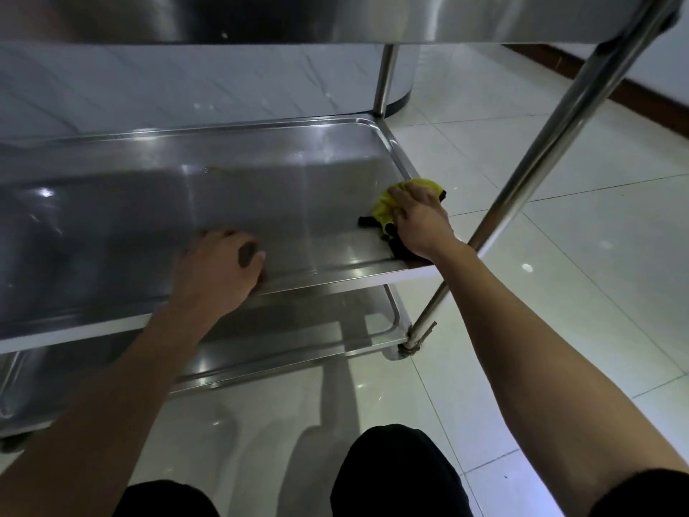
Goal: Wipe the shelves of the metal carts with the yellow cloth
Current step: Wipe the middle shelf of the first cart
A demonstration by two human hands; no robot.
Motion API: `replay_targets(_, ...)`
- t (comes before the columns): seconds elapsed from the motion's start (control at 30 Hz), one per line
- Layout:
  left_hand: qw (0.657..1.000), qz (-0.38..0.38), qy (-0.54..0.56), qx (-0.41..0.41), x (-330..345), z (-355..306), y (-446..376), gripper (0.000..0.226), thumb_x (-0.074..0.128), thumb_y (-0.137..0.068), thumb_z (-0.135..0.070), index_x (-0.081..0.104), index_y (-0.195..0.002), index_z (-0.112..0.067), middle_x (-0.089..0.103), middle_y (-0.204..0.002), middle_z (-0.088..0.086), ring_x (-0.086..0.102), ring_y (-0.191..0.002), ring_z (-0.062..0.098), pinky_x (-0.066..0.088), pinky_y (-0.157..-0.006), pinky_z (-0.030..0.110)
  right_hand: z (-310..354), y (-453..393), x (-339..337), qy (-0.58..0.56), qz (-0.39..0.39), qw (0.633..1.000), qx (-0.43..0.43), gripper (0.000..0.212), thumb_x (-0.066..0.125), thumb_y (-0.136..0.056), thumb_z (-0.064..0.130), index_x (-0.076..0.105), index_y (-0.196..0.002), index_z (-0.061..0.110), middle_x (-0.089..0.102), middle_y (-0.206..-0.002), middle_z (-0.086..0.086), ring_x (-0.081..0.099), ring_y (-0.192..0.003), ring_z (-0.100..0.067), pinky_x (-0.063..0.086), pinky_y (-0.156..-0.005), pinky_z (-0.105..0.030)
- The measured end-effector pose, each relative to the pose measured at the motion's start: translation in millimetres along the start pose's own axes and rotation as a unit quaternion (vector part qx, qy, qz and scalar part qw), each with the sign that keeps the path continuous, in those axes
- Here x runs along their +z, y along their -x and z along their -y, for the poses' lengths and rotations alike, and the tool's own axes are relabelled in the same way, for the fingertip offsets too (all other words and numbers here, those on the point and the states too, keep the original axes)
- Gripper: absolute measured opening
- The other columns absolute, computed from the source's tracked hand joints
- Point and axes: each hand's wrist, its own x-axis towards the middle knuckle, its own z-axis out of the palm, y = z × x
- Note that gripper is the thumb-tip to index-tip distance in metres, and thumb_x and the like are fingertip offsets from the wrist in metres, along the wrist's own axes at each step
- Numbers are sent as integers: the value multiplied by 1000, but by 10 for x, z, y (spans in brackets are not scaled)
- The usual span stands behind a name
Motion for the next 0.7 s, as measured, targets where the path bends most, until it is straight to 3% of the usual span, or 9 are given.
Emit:
replay_targets(0.17,997,-34,-6,-62,-166,541,86,25,61,-89,-48,73,-93,-26,70,-94,7,64,-89,35,50,-76,41,345,-171,203,-25,24,999,-25,46,43,-101,22,42,-147,23,33,-156,-10,25,-146,-34,21,-119,-49)
replay_targets(0.4,999,-4,3,-51,-152,785,256,36,55,-90,-53,67,-119,-36,62,-122,1,53,-118,30,45,-102,50,1406,-462,664,-36,94,992,-82,47,35,-103,29,35,-150,29,25,-161,-3,16,-150,-27,14,-122,-46)
replay_targets(0.7,999,-28,-2,-15,-123,933,389,49,51,-85,-57,67,-122,-30,63,-125,-1,56,-113,29,46,-94,45,2816,-574,1065,-65,189,958,-204,49,33,-105,31,29,-153,29,21,-163,-3,13,-150,-26,12,-122,-45)
